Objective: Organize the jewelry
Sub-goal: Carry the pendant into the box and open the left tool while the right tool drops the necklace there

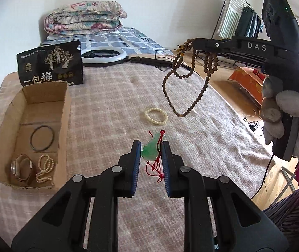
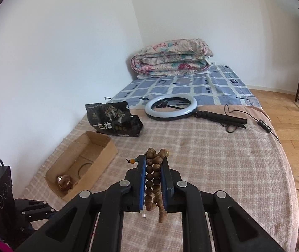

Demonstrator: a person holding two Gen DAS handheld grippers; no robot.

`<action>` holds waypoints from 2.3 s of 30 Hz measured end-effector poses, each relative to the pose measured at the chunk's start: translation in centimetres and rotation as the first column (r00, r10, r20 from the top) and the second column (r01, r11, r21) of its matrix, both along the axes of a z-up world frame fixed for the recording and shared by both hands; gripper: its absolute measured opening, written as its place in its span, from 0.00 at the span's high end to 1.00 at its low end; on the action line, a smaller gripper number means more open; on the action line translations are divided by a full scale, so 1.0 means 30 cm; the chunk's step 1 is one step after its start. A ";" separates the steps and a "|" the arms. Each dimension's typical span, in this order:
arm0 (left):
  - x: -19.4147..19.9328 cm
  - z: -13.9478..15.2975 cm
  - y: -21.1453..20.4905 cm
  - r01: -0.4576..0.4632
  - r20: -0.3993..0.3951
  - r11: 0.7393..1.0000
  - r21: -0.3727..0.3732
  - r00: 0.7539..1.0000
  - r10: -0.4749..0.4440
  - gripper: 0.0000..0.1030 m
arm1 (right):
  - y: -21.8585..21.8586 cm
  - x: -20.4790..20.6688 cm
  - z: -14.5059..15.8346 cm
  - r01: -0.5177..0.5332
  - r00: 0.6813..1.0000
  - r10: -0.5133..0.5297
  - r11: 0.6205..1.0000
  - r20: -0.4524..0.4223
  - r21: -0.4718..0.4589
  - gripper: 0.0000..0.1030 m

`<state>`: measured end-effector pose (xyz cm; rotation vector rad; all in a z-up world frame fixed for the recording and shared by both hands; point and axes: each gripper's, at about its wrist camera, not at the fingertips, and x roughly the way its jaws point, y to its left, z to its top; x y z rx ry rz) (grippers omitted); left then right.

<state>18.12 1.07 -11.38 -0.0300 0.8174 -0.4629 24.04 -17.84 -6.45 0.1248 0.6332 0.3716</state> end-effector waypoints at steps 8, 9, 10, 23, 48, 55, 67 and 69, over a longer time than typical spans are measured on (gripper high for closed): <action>0.015 0.016 0.163 -0.099 0.007 0.995 0.019 0.995 0.099 0.82 | 0.214 0.070 0.019 -0.100 0.995 0.100 0.995 0.009 -0.007 0.90; 0.019 0.018 0.184 -0.112 0.008 0.994 0.020 0.994 0.112 0.82 | 0.239 0.080 0.017 -0.112 0.994 0.113 0.994 0.007 -0.007 0.90; 0.023 0.021 0.202 -0.124 0.009 0.992 0.021 0.992 0.124 0.82 | 0.255 0.087 0.015 -0.123 0.992 0.123 0.992 0.006 -0.007 0.90; 0.050 0.040 0.413 -0.271 0.039 0.962 0.044 0.962 0.269 0.82 | 0.498 0.188 -0.005 -0.225 0.974 0.225 0.974 0.002 -0.002 0.90; 0.133 -0.016 0.508 -0.355 -0.008 0.933 0.047 0.934 0.356 0.82 | 0.751 0.344 -0.089 -0.293 0.956 0.293 0.956 -0.020 -0.008 0.90; 0.142 -0.020 0.550 -0.379 -0.025 0.925 0.029 0.925 0.379 0.82 | 0.780 0.351 -0.036 -0.304 0.953 0.303 0.952 0.022 0.026 0.90; 0.145 -0.021 0.558 -0.378 -0.029 0.926 0.021 0.925 0.378 0.82 | 0.814 0.364 -0.005 -0.309 0.950 0.307 0.950 0.055 0.037 0.90; 0.149 -0.027 0.556 -0.379 -0.032 0.925 0.024 0.924 0.380 0.82 | 0.817 0.368 -0.014 -0.307 0.951 0.306 0.951 0.050 0.032 0.90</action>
